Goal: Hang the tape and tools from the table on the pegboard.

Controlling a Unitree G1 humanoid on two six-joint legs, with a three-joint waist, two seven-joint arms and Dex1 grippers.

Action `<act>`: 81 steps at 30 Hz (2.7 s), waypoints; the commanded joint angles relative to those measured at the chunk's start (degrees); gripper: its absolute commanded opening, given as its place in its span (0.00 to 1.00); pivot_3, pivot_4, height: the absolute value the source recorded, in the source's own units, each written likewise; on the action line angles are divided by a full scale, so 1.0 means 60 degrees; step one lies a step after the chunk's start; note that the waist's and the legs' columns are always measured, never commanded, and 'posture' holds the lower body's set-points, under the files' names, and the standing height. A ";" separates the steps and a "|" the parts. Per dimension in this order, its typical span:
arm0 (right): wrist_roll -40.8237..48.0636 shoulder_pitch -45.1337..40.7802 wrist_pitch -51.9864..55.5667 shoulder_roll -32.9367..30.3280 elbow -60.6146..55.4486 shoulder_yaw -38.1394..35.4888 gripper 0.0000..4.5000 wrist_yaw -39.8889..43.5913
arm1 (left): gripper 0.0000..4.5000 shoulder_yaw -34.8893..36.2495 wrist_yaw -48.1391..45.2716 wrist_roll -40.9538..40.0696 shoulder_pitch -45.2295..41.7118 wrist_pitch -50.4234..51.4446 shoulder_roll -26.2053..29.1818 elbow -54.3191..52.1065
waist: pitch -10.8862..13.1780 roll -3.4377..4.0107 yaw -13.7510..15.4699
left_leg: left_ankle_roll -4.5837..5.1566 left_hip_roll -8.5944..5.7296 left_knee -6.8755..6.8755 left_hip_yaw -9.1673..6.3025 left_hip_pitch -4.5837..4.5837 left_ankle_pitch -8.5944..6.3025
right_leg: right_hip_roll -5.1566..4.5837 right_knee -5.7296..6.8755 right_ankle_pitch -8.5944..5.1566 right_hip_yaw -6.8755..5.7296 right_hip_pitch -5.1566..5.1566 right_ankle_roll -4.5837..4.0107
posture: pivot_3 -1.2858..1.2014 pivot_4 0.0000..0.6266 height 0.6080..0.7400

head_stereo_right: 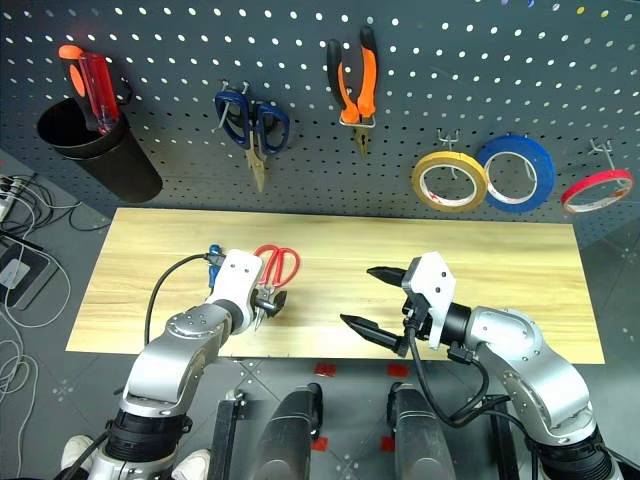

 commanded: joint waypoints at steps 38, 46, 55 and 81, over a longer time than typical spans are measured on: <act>0.0804 -0.0254 0.0221 -0.0041 -0.0542 -0.0079 1.00 -0.0821 | 0.25 0.0424 -0.0741 -0.0134 -0.0468 -0.0995 0.0313 0.2020 | 0.0407 0.0025 0.0036 | -0.0029 0.0006 -0.0012 0.0005 0.0003 0.0015 | -0.0002 -0.0003 -0.0002 0.0003 -0.0006 0.0003 | 0.53 0.77 1.00; 0.0914 -0.0215 -0.0161 0.0183 -0.0401 -0.0475 1.00 -0.0932 | 0.25 -0.0084 -0.1009 0.0115 -0.0110 -0.2162 0.0676 0.0809 | 0.0402 0.0021 0.0038 | -0.0069 0.0014 -0.0017 0.0004 -0.0008 0.0035 | -0.0005 -0.0016 -0.0001 -0.0002 -0.0014 0.0005 | 0.53 0.66 1.00; 0.1034 0.0084 -0.0532 0.0560 -0.0618 -0.1073 1.00 -0.1269 | 0.25 -0.0574 -0.1128 0.0840 0.1315 -0.4907 0.1231 -0.1077 | 0.0204 0.0015 0.0054 | -0.0124 0.0006 -0.0026 0.0005 -0.0044 0.0065 | -0.0106 -0.0030 0.0004 -0.0051 -0.0025 0.0014 | 0.54 0.50 1.00; 0.0647 -0.0415 -0.1531 0.0794 0.0150 -0.1002 1.00 -0.1292 | 0.25 0.0476 0.0344 0.2464 0.0931 -1.0611 0.0534 -0.0171 | -0.1070 -0.0027 0.0082 | -0.0119 -0.0041 -0.0023 0.0006 -0.0067 0.0066 | -0.0059 -0.0039 0.0003 -0.0094 -0.0013 0.0013 | 0.56 0.32 1.00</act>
